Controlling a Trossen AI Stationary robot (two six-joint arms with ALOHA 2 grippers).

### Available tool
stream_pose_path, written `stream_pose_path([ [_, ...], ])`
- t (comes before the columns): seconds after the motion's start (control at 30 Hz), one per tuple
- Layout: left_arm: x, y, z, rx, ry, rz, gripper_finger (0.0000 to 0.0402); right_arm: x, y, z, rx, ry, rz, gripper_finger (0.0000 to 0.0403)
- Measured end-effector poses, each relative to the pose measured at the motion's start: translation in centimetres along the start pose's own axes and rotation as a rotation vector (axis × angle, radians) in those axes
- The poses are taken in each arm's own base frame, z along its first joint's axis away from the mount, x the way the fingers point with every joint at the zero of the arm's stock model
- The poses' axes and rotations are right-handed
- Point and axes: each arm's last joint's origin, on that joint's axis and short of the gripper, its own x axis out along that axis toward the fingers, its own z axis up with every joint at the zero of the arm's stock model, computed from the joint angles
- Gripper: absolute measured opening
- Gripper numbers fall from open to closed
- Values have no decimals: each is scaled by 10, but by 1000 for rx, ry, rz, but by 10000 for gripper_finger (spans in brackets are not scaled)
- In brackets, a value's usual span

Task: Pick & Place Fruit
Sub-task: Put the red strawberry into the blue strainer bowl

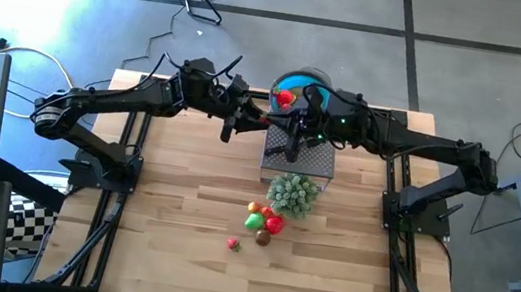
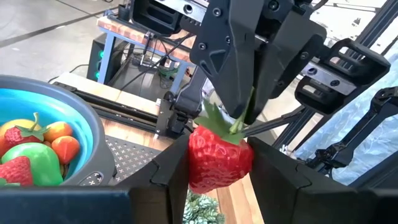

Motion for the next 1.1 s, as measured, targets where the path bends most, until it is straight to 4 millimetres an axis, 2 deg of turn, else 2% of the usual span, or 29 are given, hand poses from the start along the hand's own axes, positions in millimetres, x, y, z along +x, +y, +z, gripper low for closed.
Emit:
stream_pose_path([
  [0.33,0,0,0,0,0,1,143,0,-1,0,-18,0,-19,5],
  [0.83,0,1,0,52,-4,14,227,0,-2,-5,-23,46,-57,4],
  [1.1,0,2,2,60,-29,40,237,-3,-13,-5,-21,63,-192,3],
])
